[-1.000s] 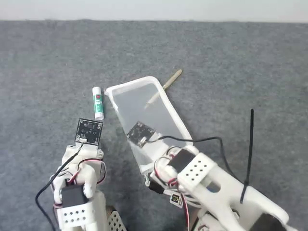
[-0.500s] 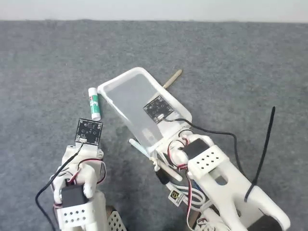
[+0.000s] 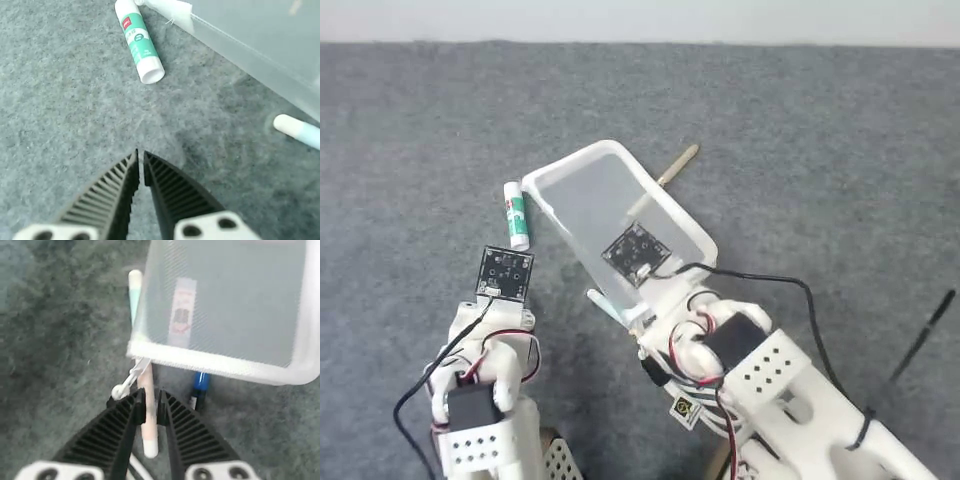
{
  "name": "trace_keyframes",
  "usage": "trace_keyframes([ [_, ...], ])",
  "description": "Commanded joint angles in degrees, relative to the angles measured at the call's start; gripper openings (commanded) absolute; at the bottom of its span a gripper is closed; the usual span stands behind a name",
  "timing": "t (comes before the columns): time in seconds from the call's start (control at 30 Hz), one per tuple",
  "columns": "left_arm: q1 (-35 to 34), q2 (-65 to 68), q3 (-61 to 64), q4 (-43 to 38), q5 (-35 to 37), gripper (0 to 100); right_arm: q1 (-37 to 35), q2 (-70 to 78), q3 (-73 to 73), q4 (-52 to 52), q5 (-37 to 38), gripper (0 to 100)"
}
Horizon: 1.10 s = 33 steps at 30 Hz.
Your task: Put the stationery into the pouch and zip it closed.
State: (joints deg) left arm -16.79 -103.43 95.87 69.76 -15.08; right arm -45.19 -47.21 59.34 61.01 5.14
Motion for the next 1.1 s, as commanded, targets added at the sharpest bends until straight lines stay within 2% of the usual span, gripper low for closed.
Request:
trace_keyframes([
  [0.0, -0.26, -1.05, -3.30, -1.41, -0.35, 1, -2.33, -2.15, -2.55, 2.77, 1.49, 4.4],
  [0.3, -1.14, -1.05, -3.30, -1.41, -0.35, 2, -3.12, -2.15, -2.46, 7.52, 3.43, 4.6],
  [0.47, -11.43, -1.05, -3.38, -6.24, 0.00, 2, -6.90, -2.15, -0.18, 6.64, 3.43, 5.0],
  [0.53, -13.36, -1.05, -3.38, -6.95, 0.00, 2, -7.96, -2.15, 0.18, 6.20, 3.25, 7.2],
  [0.67, -13.27, -1.05, -3.38, -6.95, 0.00, 2, -8.22, -1.36, 0.26, 6.20, 2.90, 14.0],
  [0.77, -13.27, -1.05, -3.38, -6.95, 0.00, 2, -8.40, 2.07, 0.00, 5.58, 2.90, 13.6],
  [0.97, -13.27, -1.05, -3.30, -6.95, 0.00, 2, -14.20, 11.56, -0.26, 1.80, 0.97, 13.7],
  [1.07, -13.27, -1.05, -3.30, -6.86, 0.00, 2, -13.85, 14.90, -0.26, -0.48, -0.18, 13.7],
])
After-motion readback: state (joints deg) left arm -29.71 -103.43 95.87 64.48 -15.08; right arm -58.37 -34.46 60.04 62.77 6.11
